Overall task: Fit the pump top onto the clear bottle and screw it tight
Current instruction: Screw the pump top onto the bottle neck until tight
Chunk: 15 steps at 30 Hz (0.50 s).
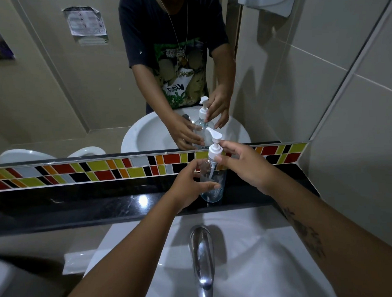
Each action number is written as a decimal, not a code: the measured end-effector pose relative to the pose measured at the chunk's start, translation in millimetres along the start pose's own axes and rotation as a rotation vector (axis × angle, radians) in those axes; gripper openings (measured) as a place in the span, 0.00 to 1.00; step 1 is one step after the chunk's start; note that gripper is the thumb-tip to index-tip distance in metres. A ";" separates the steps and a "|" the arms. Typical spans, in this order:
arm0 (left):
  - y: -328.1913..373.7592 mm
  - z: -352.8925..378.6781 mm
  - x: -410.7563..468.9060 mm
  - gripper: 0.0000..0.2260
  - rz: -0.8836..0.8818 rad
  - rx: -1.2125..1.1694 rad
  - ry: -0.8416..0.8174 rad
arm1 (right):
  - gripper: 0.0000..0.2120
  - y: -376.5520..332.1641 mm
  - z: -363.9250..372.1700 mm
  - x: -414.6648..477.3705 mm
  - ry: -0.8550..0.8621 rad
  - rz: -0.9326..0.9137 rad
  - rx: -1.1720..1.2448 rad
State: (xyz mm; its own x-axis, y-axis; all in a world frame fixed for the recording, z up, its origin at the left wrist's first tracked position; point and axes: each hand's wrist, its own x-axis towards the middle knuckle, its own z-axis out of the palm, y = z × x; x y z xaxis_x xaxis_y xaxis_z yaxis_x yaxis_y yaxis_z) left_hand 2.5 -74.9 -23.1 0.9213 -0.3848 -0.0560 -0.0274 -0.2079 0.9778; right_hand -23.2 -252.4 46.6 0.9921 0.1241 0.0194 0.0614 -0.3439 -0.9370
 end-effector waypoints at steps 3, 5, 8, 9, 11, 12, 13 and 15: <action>-0.2 0.2 -0.9 0.28 0.010 -0.005 0.004 | 0.14 1.1 7.0 1.7 0.109 -0.020 0.003; -0.5 0.6 -1.4 0.28 0.012 -0.009 0.004 | 0.13 2.0 14.9 3.5 0.225 -0.048 -0.018; -0.6 0.2 -1.1 0.27 0.014 -0.010 0.000 | 0.18 3.1 20.4 5.3 0.291 -0.072 -0.070; -0.7 0.0 -0.7 0.27 0.014 -0.006 -0.002 | 0.19 2.9 18.9 4.5 0.251 -0.075 -0.062; -0.9 -1.1 -0.2 0.27 0.008 -0.007 -0.007 | 0.21 2.8 13.0 2.2 0.121 -0.068 -0.017; -0.9 -1.3 0.1 0.28 0.005 -0.009 -0.010 | 0.22 3.4 9.6 1.1 0.070 -0.060 -0.008; -0.9 -1.3 0.3 0.28 0.006 -0.008 -0.011 | 0.22 3.8 6.8 0.5 0.041 -0.053 -0.010; -1.0 -0.9 0.5 0.27 0.011 -0.005 -0.011 | 0.19 4.0 4.6 0.5 0.045 -0.047 0.006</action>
State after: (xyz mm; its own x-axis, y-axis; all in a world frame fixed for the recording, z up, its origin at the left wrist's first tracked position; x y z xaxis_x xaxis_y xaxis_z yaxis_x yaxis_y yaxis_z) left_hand 3.3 -74.1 -23.9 0.9165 -0.3972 -0.0477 -0.0352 -0.1988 0.9794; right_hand -23.0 -249.5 41.2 0.9920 0.0979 0.0791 0.1076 -0.3329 -0.9368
